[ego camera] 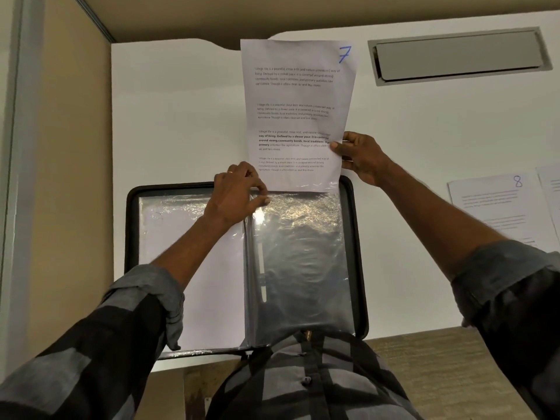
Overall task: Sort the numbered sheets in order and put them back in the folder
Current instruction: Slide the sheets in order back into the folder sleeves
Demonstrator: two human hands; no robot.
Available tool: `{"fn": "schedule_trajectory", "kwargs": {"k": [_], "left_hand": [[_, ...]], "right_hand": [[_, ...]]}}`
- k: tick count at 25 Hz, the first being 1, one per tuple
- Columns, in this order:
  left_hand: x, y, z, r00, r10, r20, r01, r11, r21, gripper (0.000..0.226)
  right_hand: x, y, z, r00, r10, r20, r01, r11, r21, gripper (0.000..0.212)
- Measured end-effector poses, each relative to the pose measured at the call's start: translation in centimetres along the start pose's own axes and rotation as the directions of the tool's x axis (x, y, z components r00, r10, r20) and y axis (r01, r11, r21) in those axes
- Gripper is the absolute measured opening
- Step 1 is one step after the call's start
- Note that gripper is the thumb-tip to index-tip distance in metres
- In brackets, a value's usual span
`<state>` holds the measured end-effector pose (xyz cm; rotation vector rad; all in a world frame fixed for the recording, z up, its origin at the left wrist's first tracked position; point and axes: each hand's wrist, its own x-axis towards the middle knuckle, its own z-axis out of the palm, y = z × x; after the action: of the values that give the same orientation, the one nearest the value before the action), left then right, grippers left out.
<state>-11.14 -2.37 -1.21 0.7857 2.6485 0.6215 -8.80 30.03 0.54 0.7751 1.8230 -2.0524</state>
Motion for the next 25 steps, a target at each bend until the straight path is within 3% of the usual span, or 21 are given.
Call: {"fn": "schedule_trajectory", "kwargs": {"k": [3, 9, 13, 19, 25], "left_hand": [[-0.1, 0.0, 0.2, 0.999, 0.005, -0.039, -0.003, 0.999, 0.045, 0.021], [0.7, 0.0, -0.1, 0.995, 0.09, 0.051, -0.098, 0.975, 0.201, 0.026], [0.7, 0.3, -0.5, 0.984, 0.173, 0.031, -0.175, 0.943, 0.284, 0.025], [3.4, 0.7, -2.1, 0.932, 0.205, 0.298, -0.285, 0.924, 0.256, 0.022], [2.4, 0.6, -1.8, 0.929, 0.3, 0.218, -0.357, 0.88, 0.312, 0.019]], "right_hand": [[0.3, 0.4, 0.0, 1.0, 0.008, -0.009, -0.008, 1.0, -0.01, 0.036], [0.7, 0.9, 0.5, 0.999, -0.019, -0.038, 0.019, 1.0, 0.015, 0.035], [0.8, 1.0, 0.1, 1.0, 0.005, -0.019, -0.005, 1.0, 0.031, 0.036], [1.2, 1.1, 0.7, 1.0, -0.018, 0.007, 0.018, 1.0, 0.007, 0.034], [1.4, 1.6, 0.5, 1.0, -0.016, -0.002, 0.016, 0.999, 0.049, 0.037]]}}
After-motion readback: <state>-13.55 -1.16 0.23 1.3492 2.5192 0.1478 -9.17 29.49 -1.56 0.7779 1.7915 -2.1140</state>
